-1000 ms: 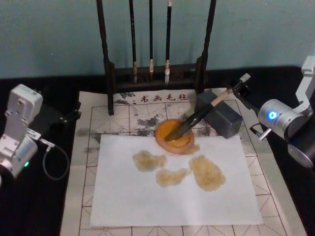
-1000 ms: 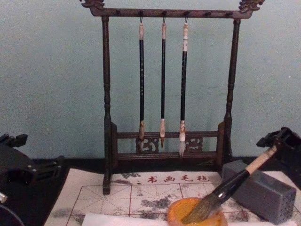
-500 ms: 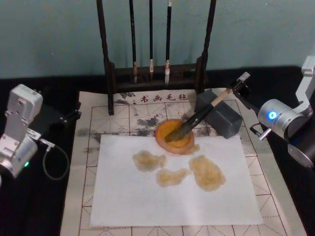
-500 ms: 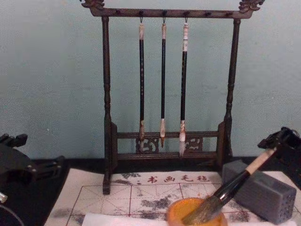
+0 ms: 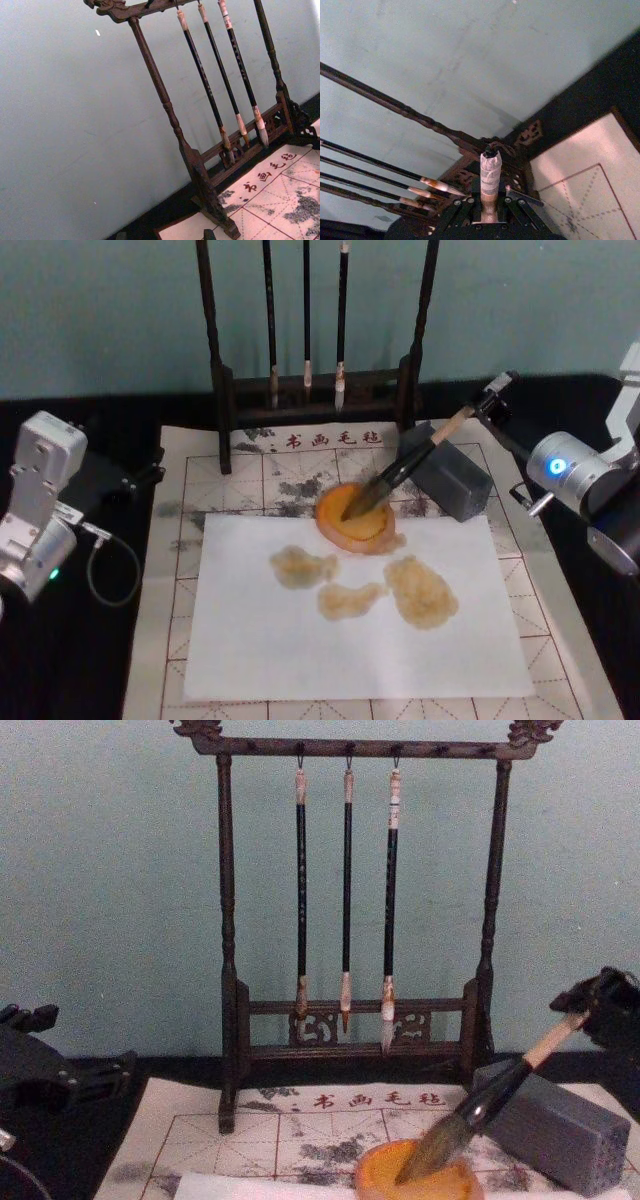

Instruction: Pick up the brush from the inkstone, write on the paper, then place the brush back to its original position.

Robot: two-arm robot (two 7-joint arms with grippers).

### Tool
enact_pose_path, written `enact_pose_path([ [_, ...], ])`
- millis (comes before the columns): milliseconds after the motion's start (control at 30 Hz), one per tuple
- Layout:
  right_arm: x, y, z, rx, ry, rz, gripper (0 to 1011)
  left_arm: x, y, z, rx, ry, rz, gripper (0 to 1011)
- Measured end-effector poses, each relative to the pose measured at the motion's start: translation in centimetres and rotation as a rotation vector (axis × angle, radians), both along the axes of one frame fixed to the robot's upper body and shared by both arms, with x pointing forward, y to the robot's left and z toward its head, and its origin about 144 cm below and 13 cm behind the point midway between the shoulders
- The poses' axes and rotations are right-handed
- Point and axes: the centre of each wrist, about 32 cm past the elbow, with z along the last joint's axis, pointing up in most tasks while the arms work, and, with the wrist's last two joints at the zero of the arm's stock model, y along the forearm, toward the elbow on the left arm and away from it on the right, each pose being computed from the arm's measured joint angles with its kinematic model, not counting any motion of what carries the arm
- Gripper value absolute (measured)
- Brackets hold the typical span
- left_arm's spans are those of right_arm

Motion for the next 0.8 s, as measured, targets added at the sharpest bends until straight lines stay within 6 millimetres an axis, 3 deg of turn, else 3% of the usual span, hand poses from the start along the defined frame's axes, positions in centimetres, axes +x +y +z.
enact_pose_path([
  [267, -0.3, 0.0, 1.1, -0.009, -0.063, 0.020, 181, 0.0, 0.0, 0.0, 0.000, 0.000, 0.000, 1001],
  [800, -2.4, 0.8, 2.5, -0.213, -0.335, 0.112, 181, 0.0, 0.0, 0.0, 0.000, 0.000, 0.000, 1001],
])
